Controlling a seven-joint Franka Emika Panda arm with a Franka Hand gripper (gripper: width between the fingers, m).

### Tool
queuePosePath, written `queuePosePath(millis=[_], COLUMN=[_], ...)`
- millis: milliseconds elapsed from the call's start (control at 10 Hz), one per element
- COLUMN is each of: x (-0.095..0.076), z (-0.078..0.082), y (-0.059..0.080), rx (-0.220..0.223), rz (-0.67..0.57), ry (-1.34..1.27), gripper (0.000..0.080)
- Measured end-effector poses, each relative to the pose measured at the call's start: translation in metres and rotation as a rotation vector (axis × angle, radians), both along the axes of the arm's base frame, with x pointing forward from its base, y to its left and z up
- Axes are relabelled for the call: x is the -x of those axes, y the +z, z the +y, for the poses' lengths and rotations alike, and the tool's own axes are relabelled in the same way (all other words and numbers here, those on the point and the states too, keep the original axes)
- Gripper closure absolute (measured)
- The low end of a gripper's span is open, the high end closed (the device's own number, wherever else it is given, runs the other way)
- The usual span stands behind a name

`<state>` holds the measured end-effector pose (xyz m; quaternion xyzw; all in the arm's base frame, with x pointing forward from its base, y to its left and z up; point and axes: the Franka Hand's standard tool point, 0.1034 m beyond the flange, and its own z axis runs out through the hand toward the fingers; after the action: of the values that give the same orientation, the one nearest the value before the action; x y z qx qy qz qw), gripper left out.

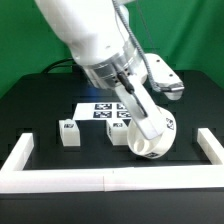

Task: Assemble stool

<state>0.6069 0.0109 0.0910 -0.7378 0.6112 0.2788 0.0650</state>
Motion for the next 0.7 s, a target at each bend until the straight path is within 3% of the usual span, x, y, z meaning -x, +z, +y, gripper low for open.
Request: queuePosePath(millis=[500,600,700], x=[0.000,0.012,0.017], z=[-0.001,-0.008,-0.014], y=[0.000,0.002,0.003], rx=[-0.003,-0.003,0.025], rz=[0.002,0.092,0.179], ry=[-0.005,-0.028,-0.100], gripper=[0.0462,0.0462,0.0462])
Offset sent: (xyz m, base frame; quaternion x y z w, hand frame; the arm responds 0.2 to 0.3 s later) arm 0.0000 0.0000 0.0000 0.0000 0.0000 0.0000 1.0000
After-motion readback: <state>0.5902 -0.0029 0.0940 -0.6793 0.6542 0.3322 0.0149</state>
